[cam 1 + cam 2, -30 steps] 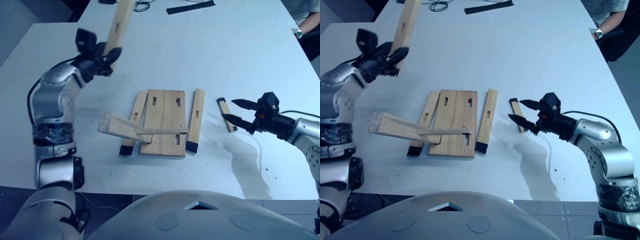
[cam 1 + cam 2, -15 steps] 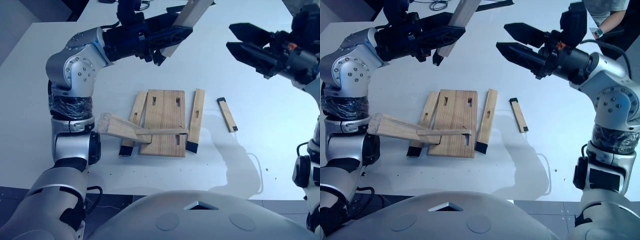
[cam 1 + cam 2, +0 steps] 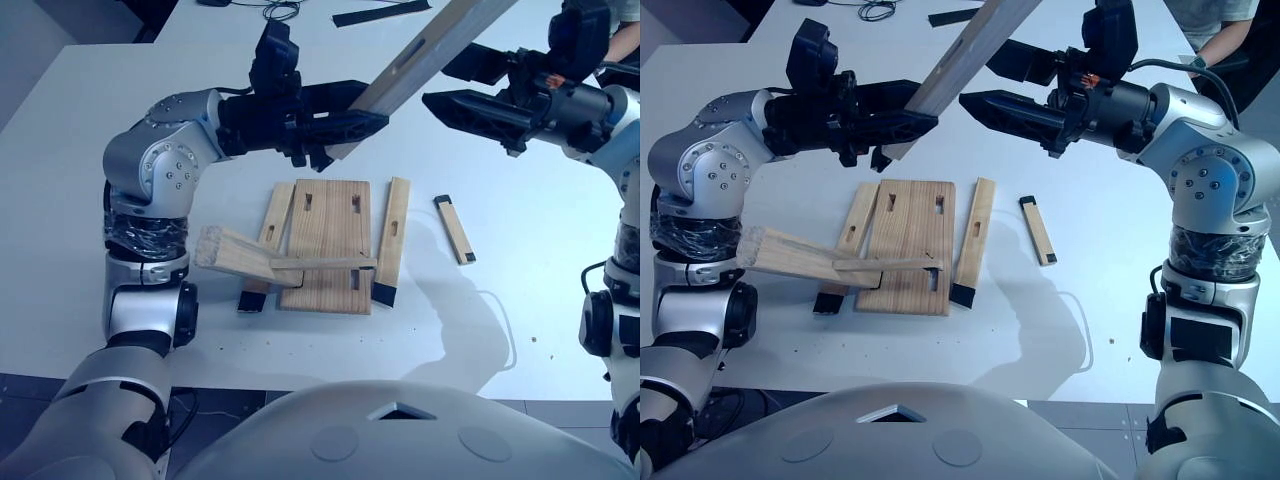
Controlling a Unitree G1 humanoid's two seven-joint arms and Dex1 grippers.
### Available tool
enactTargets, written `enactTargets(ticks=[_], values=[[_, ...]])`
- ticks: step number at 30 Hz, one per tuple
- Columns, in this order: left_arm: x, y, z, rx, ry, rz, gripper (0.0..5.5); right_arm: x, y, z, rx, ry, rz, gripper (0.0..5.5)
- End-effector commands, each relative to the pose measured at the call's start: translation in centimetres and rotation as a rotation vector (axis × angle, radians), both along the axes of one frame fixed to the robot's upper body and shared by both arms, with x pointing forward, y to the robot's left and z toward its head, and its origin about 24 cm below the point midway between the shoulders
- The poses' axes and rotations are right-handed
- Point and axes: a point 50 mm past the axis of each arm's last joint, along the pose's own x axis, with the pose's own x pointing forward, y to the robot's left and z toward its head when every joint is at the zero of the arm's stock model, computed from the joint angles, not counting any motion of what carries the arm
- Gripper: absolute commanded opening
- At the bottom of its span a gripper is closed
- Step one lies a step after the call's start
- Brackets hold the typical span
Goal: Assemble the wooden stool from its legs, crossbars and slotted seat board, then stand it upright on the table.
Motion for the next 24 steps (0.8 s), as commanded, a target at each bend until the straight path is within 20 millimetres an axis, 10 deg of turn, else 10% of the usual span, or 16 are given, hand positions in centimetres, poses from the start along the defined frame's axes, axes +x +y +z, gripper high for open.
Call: enactTargets(ticks=[1,11,24], values=[[-0.33,-0.18,-0.22,0.012,0.008,-0.016,2.05,-0.03,0.90,0.60,-0.007,-0.016,0.040,4.33],[-0.74,-0.77,-0.61,0.012,0.016,-0.036,2.05,-0.22,1.64,0.50,0.013,0.004,0.085,4.33],[-0.78,-0.60,-0.69,0.033,0.011,-0.049,2.05,-0.47,1.77,0.26,-0.012,0.010,0.099,2.39]])
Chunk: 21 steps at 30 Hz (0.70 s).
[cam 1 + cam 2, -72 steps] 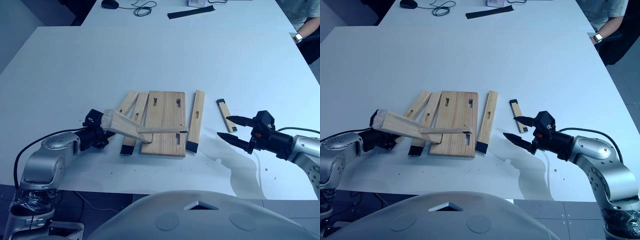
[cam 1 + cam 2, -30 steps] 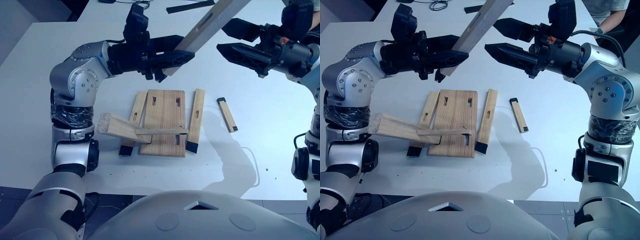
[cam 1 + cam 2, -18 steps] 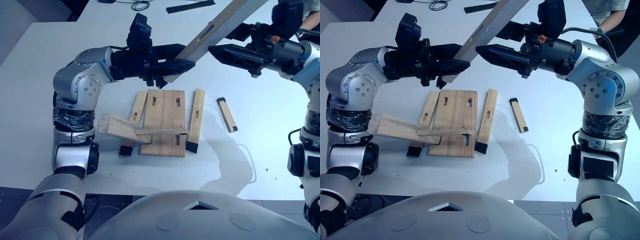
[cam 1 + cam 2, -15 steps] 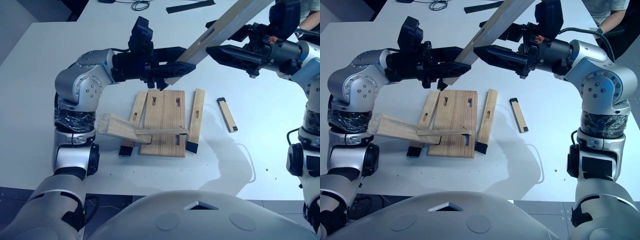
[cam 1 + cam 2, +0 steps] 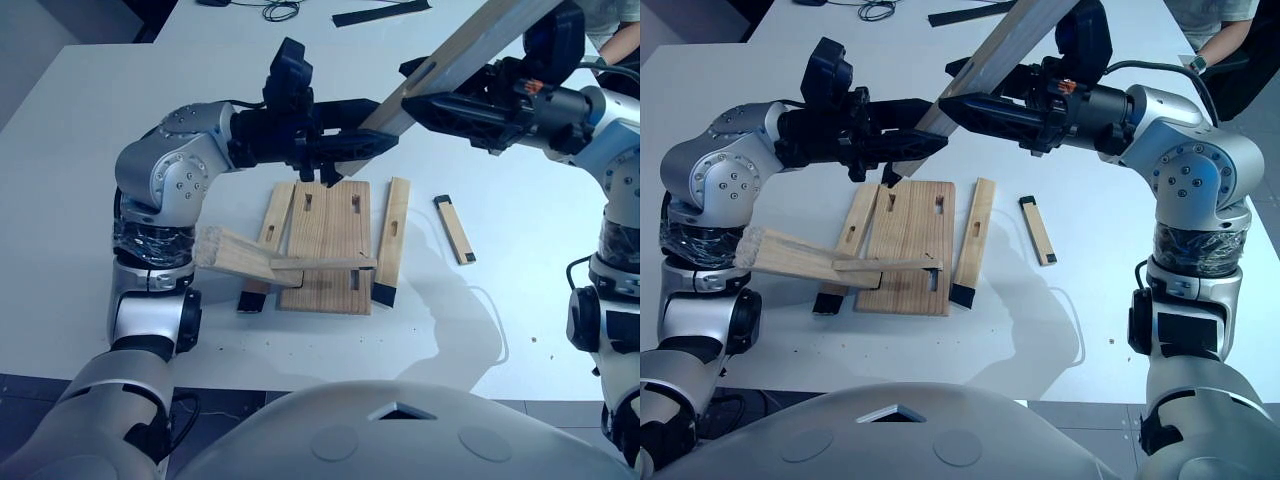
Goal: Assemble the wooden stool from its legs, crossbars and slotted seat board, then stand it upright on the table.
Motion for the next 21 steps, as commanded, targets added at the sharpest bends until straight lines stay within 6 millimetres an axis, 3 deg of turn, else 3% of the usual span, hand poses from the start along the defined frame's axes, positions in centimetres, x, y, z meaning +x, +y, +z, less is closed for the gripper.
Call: enactTargets(ticks=[1,15,16,21], values=[[0.0,0.3,0.0,0.032,-0.007,0.000,2.05,-0.3,0.3,0.6,-0.013,-0.028,0.024,2.25],[0.5,0.8,-0.2,0.080,-0.012,0.020,2.05,-0.5,0.2,0.2,-0.047,-0.036,0.026,2.04],[0.8,0.7,-0.4,0.096,-0.013,0.044,2.40,-0.5,0.2,0.2,-0.050,-0.037,0.024,2.04],[2.6,1.3,-1.3,0.158,-0.042,0.183,3.08,-0.3,0.1,0.0,-0.064,-0.058,-0.005,2.04]])
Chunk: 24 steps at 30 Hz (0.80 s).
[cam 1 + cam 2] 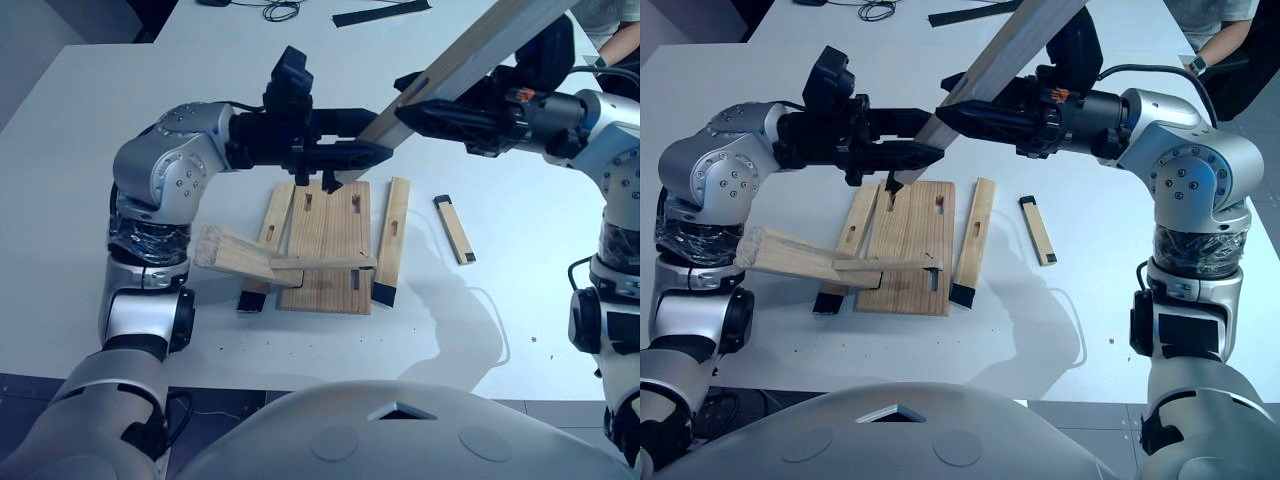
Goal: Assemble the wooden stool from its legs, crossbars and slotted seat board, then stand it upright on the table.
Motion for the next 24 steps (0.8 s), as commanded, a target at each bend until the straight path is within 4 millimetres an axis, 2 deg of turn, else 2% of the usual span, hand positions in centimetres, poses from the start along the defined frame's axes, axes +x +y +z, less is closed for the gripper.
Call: enactTargets(ticks=[1,5,11,15,18,20,24], values=[[2.3,1.4,-0.7,0.091,-0.058,0.215,3.18,-0.2,0.1,0.4,-0.002,-0.045,0.012,2.04],[4.0,4.2,-1.6,0.160,-0.109,0.385,3.82,-0.1,-0.5,0.6,-0.033,-0.093,-0.044,2.04],[3.2,8.8,-3.9,0.326,-0.146,0.512,3.82,-0.8,-2.7,0.6,-0.113,-0.138,-0.135,2.04],[1.3,12.6,-5.7,0.471,-0.158,0.583,3.82,-2.7,-4.1,-0.9,-0.218,-0.120,-0.149,2.04],[-1.5,14.6,-7.0,0.570,-0.141,0.553,3.82,-5.0,-4.9,-2.3,-0.302,-0.093,-0.146,2.04],[-3.2,15.0,-7.7,0.599,-0.118,0.523,3.82,-6.5,-4.8,-3.2,-0.352,-0.090,-0.139,2.04],[-5.5,14.2,-8.2,0.590,-0.082,0.455,3.82,-8.8,-3.7,-4.3,-0.400,-0.102,-0.097,2.04]])
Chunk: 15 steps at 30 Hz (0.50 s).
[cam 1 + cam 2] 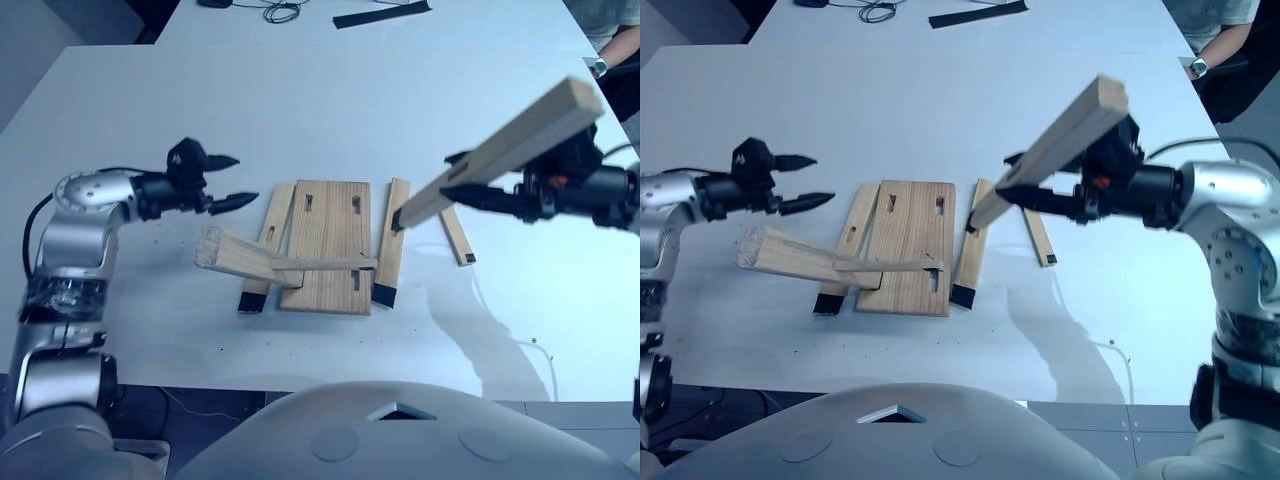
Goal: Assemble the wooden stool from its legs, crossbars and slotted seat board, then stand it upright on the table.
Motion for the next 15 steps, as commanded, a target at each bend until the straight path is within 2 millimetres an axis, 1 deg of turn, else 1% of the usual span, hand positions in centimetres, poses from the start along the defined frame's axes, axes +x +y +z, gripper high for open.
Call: enactTargets(ticks=[1,5,12,15], values=[[-2.0,-0.9,0.2,-0.009,0.026,-0.063,3.82,-1.9,1.2,-0.3,-0.047,-0.054,0.048,2.04],[-2.7,-1.4,-0.3,-0.020,0.049,-0.084,3.82,-2.5,2.6,-0.9,-0.026,-0.079,0.069,2.04],[-2.2,-1.4,0.0,-0.020,0.049,-0.094,3.82,-3.1,3.8,-2.8,-0.016,-0.073,0.084,2.04],[-2.1,-1.5,0.2,-0.021,0.049,-0.106,3.82,-3.0,4.1,-3.3,0.001,-0.072,0.080,2.04]])
